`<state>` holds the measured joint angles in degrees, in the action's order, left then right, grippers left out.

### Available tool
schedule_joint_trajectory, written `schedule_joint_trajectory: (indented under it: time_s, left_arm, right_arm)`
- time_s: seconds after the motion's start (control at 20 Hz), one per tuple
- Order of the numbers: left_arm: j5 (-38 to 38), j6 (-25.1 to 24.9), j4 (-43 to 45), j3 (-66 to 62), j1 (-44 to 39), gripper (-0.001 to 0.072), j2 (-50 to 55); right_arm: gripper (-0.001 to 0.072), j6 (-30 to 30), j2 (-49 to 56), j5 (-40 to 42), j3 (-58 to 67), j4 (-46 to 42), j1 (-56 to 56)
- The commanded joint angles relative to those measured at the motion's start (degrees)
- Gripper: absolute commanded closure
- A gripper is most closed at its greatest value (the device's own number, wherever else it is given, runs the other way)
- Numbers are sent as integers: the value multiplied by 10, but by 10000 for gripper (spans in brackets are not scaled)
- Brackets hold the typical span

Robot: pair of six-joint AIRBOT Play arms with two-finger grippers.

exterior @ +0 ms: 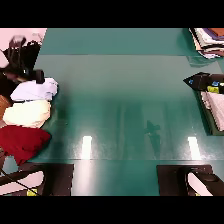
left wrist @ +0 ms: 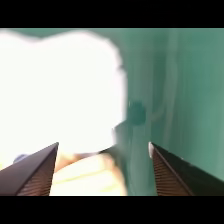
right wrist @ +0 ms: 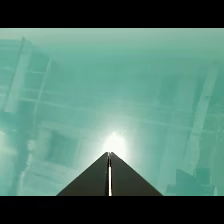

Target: Fold the shirts.

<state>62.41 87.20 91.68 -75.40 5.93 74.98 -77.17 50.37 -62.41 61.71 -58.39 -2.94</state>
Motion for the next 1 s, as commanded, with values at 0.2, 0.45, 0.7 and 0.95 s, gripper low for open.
schedule_joint_trajectory:
  time_s: [0.2, 0.45, 0.7, 0.95]
  left_arm:
    - [-101, 20, -8, 89, 38, 51, 83]
    - [-66, 43, -8, 45, 38, 669, 72]
    - [-16, 7, -23, -95, 36, 678, -52]
    - [76, -21, -21, -260, -77, 680, -179]
  right_arm:
    - [695, 0, 0, 4, 0, 3, 0]
    - [695, 0, 0, 15, 0, 3, 0]
    - [696, 0, -25, 83, 2, 4, 0]
    - [695, 0, -40, 123, 61, 4, 0]
